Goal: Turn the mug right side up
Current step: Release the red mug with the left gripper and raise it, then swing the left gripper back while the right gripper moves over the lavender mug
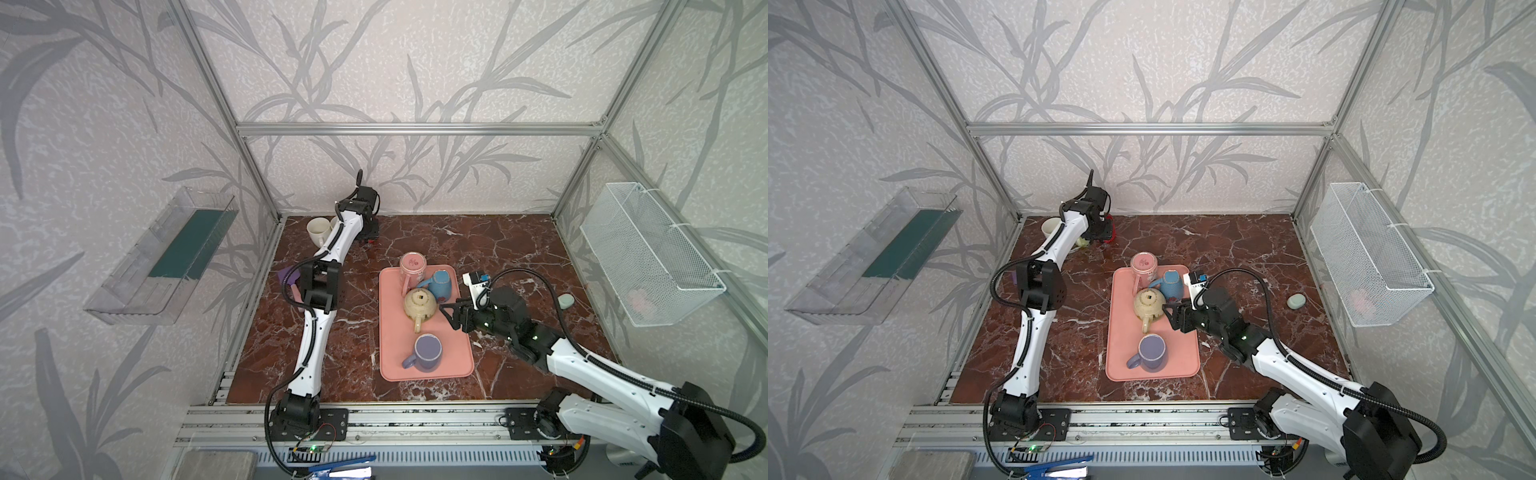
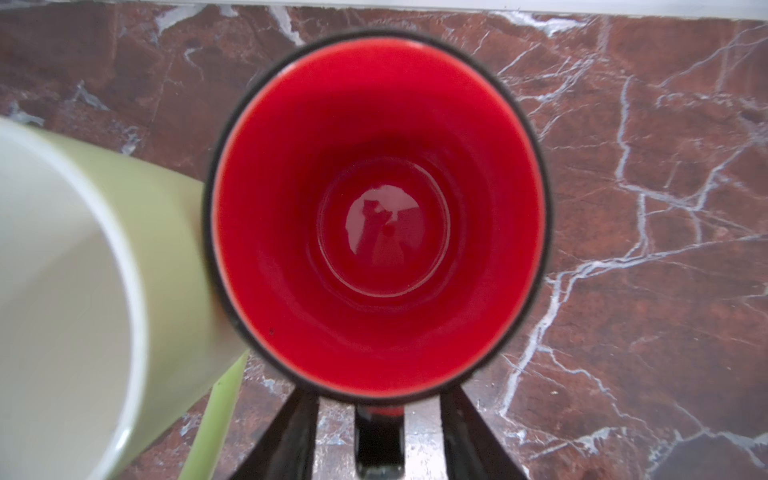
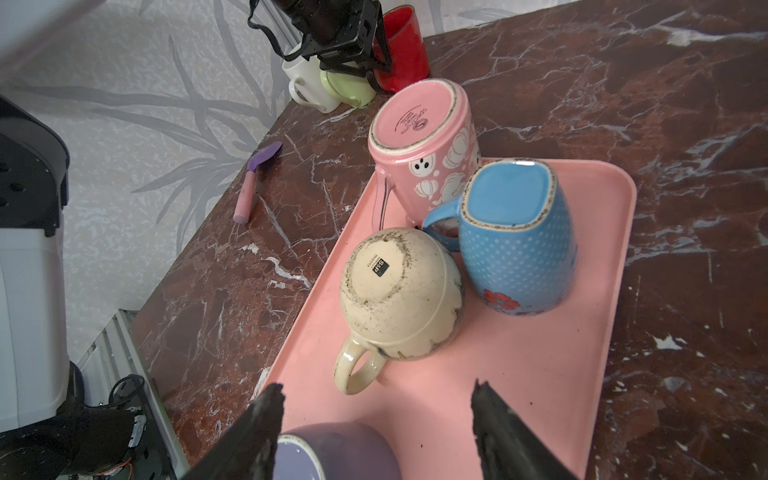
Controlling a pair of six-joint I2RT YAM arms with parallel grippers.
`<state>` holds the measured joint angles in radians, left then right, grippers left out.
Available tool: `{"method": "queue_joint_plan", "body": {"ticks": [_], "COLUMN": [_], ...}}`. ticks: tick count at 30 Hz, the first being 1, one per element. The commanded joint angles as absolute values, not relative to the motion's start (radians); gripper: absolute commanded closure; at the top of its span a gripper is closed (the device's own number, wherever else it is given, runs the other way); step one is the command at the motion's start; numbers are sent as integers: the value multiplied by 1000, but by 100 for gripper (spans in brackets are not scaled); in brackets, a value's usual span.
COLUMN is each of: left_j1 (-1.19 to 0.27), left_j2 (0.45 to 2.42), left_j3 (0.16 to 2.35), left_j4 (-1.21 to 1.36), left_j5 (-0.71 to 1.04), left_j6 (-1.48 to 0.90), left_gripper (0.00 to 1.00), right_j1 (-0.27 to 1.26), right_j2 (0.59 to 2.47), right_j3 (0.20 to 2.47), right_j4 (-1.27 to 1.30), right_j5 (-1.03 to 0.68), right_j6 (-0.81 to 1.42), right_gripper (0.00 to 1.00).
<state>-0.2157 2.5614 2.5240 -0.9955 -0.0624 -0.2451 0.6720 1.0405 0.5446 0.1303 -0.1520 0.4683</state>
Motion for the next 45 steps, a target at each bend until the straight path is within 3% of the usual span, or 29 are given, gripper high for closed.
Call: {"method": "queue_joint_plan", "body": {"ticks": [1, 4, 19, 35, 45], "left_j1": [-225, -238, -460, -618, -635], "left_j2": [2455, 2400, 1999, 1530, 1593], "left_j3": [2553, 2538, 2130, 1356, 1301], "left_j4": [-1033, -1050, -1080, -692, -604], "left_j5": [-12, 0, -90, -42, -87], "left_j6": [-229, -231, -179, -274, -276], "left_gripper": [43, 34, 28, 36, 41], "right_j1": [667, 666, 666, 664, 665], "right_j2": [1005, 988, 912, 699, 689], "right_j3": [545, 553, 667, 653, 662], "right_j4": [134, 119, -75, -338, -419], "right_j5": [-163, -165, -202, -219, -199], "right_j6": [471, 466, 420, 454, 445], "right_gripper": [29, 29, 28, 28, 28]}}
